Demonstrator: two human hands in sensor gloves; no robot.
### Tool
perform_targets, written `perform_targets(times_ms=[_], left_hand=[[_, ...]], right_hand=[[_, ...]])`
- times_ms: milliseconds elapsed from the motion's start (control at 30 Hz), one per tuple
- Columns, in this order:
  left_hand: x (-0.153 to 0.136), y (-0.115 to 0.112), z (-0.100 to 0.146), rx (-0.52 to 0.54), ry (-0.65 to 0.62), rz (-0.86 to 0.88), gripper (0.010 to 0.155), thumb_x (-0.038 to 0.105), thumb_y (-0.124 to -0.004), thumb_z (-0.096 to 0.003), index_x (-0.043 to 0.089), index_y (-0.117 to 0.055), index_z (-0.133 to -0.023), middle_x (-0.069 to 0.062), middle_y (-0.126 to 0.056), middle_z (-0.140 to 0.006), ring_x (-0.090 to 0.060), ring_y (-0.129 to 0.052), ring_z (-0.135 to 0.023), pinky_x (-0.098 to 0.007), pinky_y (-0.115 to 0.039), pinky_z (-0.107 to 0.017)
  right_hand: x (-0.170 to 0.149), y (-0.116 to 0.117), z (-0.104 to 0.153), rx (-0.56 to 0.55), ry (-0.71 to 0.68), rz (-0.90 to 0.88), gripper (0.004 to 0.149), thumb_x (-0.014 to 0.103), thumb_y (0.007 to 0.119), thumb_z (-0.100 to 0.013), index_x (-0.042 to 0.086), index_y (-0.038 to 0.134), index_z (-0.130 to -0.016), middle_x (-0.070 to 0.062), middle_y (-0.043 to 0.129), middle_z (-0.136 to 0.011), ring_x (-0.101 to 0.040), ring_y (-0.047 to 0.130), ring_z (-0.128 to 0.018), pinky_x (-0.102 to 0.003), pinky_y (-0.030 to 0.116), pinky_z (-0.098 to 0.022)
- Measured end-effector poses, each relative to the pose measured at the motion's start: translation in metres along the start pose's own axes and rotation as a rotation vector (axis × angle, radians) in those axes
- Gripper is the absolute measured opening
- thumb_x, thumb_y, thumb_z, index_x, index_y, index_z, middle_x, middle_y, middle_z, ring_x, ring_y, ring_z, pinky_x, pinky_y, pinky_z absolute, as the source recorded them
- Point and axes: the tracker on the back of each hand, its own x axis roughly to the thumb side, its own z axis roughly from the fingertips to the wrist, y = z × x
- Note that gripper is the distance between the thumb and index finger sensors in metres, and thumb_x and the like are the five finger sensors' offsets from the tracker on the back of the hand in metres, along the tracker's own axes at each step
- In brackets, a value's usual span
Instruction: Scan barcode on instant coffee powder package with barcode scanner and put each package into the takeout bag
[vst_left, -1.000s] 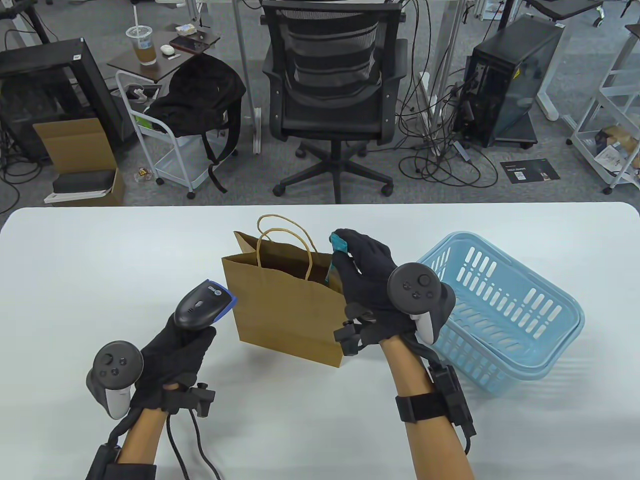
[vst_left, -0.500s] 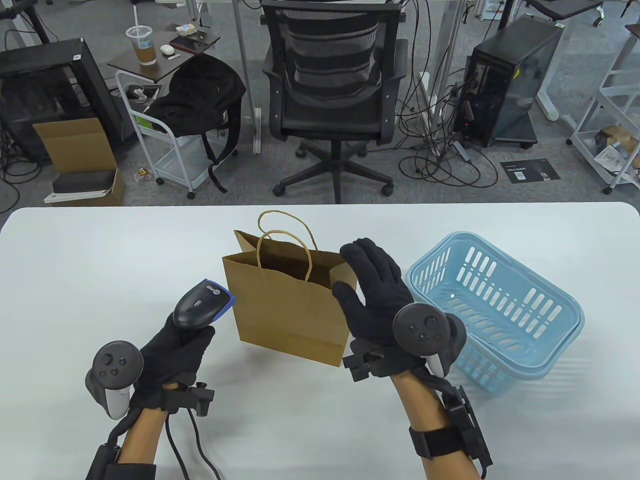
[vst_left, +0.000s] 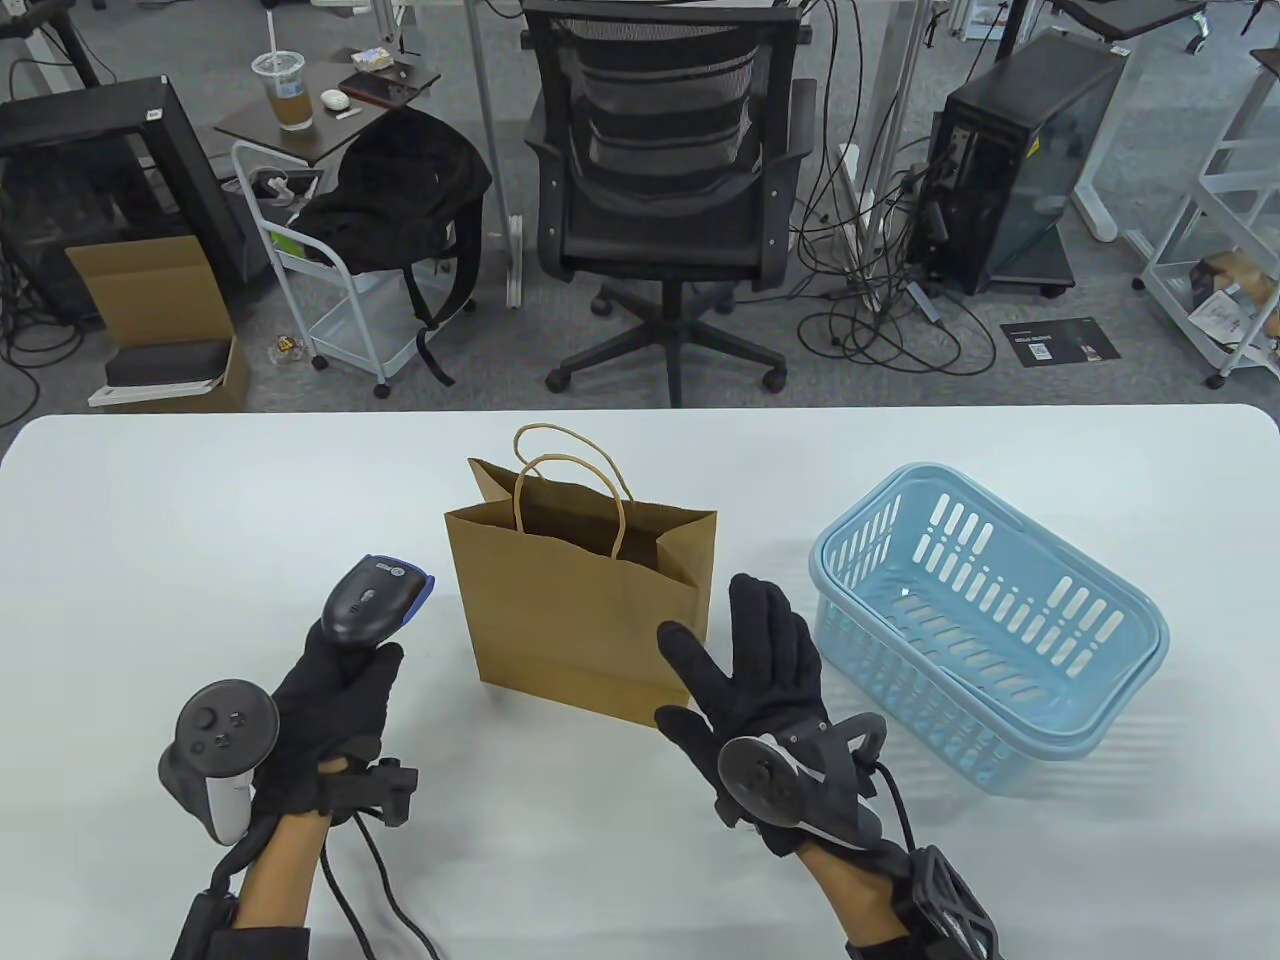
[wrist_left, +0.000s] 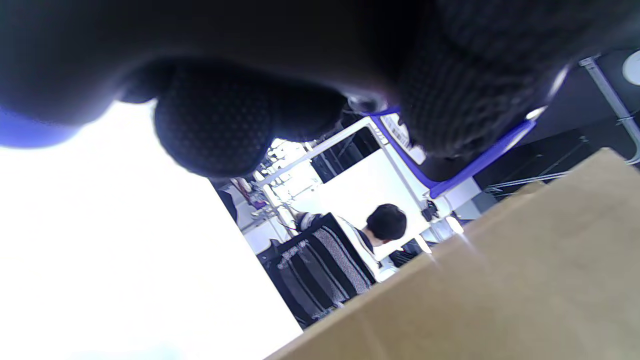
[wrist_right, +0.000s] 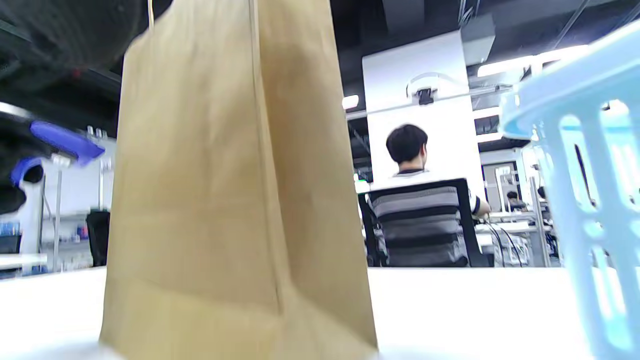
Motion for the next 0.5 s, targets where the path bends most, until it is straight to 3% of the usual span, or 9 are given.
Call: perform_targets(times_ms=[200, 500], left_hand=[[-0.010, 0.002, -0.004, -0.023, 0.129, -0.134, 0.066, 0.053, -0.084, -0.0457, 0.026, -0.058, -0.100, 0.005, -0.085, -0.087, -0.024, -0.101, -0.063, -0.047, -0.080, -0.057], [-0.029, -0.001, -0.011, -0.044, 0.316, -0.277, 0.064, 0.053, -0.085, -0.0463, 0.026, -0.063, -0.100, 0.004, -0.088, -0.088, -0.023, -0.100, -0.069, -0.046, -0.079, -0.059]], right_hand=[[0.005, 0.012, 0.004, 0.203, 0.043, 0.064, 0.089, 0.068, 0.069, -0.045, 0.055, 0.003, -0.104, -0.024, -0.013, -0.112, -0.051, 0.009, -0.109, -0.062, 0.028, -0.083], [0.002, 0.027, 0.005, 0.367, 0.086, 0.035, 0.089, 0.067, 0.069, -0.045, 0.055, 0.005, -0.105, -0.024, -0.010, -0.112, -0.050, 0.008, -0.108, -0.061, 0.028, -0.083]])
